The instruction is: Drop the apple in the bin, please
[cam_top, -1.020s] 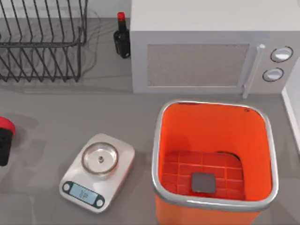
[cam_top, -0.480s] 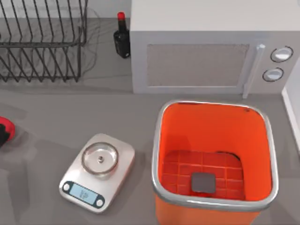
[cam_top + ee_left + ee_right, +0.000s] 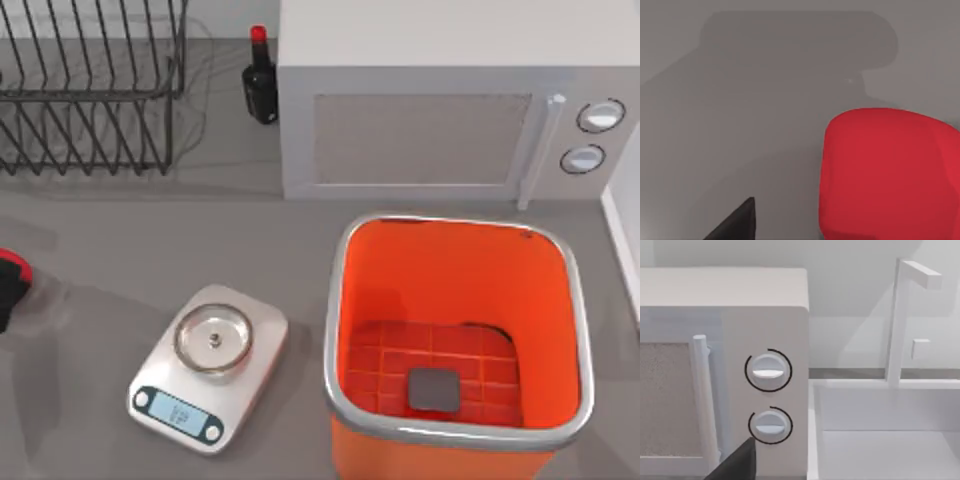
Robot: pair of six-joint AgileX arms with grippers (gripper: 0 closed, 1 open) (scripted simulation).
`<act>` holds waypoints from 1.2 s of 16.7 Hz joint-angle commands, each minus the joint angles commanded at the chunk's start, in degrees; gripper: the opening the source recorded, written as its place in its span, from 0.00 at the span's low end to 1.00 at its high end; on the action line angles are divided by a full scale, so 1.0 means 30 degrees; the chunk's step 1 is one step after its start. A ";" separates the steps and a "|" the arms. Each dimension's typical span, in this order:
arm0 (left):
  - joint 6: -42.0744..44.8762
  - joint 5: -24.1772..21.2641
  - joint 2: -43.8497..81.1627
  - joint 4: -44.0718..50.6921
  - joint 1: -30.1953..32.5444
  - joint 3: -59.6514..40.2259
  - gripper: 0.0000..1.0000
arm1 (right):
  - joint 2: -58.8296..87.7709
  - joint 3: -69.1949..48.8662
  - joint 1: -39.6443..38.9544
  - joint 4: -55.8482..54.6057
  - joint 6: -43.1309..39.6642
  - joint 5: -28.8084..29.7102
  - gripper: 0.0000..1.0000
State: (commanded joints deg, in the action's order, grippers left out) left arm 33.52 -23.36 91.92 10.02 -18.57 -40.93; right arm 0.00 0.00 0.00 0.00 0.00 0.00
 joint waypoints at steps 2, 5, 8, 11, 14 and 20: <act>-0.0425 0.0222 0.1654 -0.1767 0.0481 -0.0127 1.00 | 0.0000 0.0000 0.0000 0.0000 0.0000 0.0000 1.00; -0.1058 0.0553 0.3631 -0.3850 0.1186 -0.0232 1.00 | 0.0000 0.0000 0.0000 0.0000 0.0000 0.0000 1.00; -0.1221 0.0641 0.4006 -0.4238 0.1369 -0.0248 1.00 | 0.0000 0.0000 0.0000 0.0000 0.0000 0.0000 1.00; -0.1221 0.0641 0.4006 -0.4238 0.1369 -0.0248 0.92 | 0.0000 0.0000 0.0000 0.0000 0.0000 0.0000 1.00; -0.1221 0.0641 0.4006 -0.4238 0.1369 -0.0248 0.70 | 0.0000 0.0000 0.0000 0.0000 0.0000 0.0000 1.00; -0.1221 0.0641 0.4006 -0.4238 0.1369 -0.0248 0.25 | 0.0000 0.0000 0.0000 0.0000 0.0000 0.0000 1.00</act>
State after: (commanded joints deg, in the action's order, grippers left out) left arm 29.85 -21.44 103.94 -2.69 -14.47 -41.68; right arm 0.00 0.00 0.00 0.00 0.00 0.00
